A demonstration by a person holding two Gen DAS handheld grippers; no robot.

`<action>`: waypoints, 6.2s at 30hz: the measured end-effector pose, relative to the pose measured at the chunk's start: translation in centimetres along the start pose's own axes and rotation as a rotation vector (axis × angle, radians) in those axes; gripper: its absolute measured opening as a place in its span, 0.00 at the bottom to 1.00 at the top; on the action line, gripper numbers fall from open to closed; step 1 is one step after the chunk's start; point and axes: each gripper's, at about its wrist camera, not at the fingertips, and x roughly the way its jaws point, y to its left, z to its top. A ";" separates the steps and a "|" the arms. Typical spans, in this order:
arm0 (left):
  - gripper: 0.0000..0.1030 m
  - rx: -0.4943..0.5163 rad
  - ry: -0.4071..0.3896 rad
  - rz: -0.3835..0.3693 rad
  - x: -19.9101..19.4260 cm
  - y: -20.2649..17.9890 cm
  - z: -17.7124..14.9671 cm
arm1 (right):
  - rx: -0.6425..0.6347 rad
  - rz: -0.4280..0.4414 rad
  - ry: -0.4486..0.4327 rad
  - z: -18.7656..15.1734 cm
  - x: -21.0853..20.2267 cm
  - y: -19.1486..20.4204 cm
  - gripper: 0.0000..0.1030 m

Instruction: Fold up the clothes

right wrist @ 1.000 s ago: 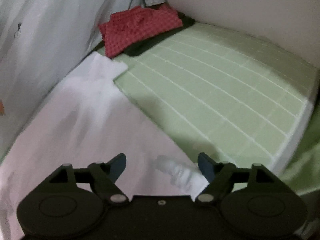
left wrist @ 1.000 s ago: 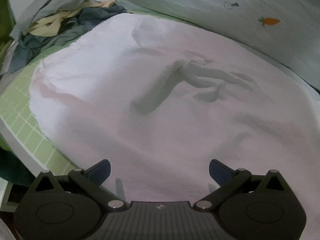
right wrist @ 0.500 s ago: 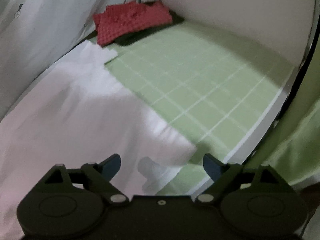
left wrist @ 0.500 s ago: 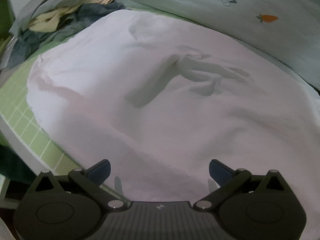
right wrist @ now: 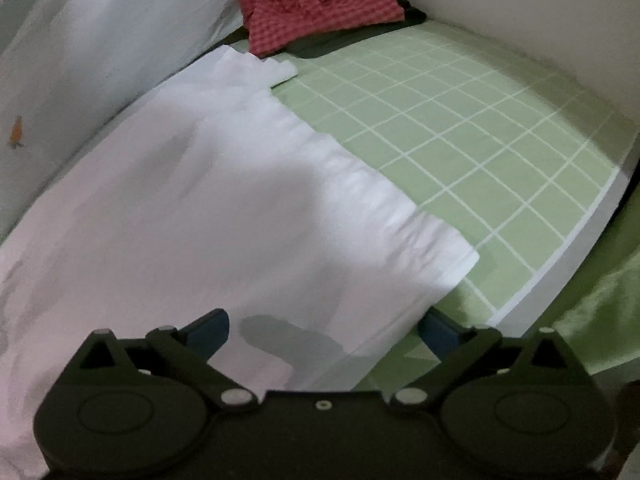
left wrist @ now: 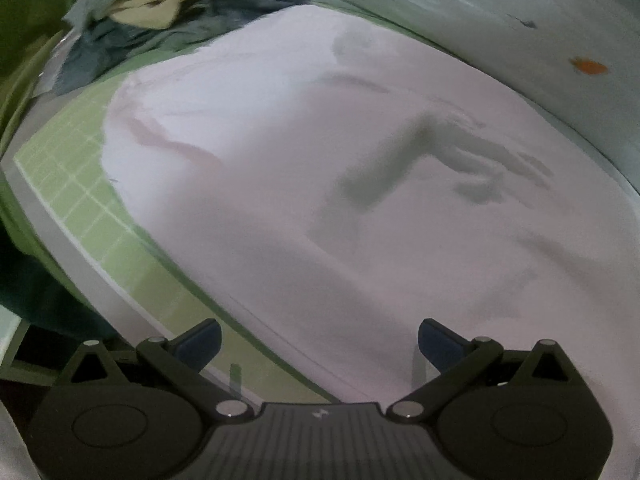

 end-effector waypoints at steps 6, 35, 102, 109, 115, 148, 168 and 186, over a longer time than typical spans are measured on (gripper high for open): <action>1.00 -0.095 -0.043 0.021 1.2 5.7 4.2 | 0.019 -0.188 -0.019 -0.1 1.4 2.5 1.00; 0.09 -0.471 -0.187 0.024 7.0 20.3 15.9 | 0.216 -0.298 -0.130 2.5 -0.9 6.3 0.04; 0.76 -0.148 -0.260 0.026 8.6 -2.2 21.7 | 0.140 -0.256 -0.134 19.3 16.1 14.6 0.92; 0.76 -0.028 -0.260 -0.123 5.4 -7.6 18.3 | -0.013 -0.196 -0.189 18.2 14.4 14.6 0.06; 0.76 0.041 -0.228 -0.147 3.3 -9.5 14.2 | -0.004 -0.222 -0.165 13.1 9.6 10.3 0.06; 0.84 0.018 -0.189 0.002 -0.2 -18.8 3.1 | -0.354 0.139 -0.275 21.1 11.2 5.1 0.76; 0.84 0.004 -0.176 0.053 0.8 -20.4 4.2 | -0.373 0.161 -0.452 29.4 9.9 7.2 0.04; 0.85 -0.013 -0.231 -0.019 -0.6 -16.7 2.5 | -0.407 0.142 -0.060 11.3 7.5 8.4 0.89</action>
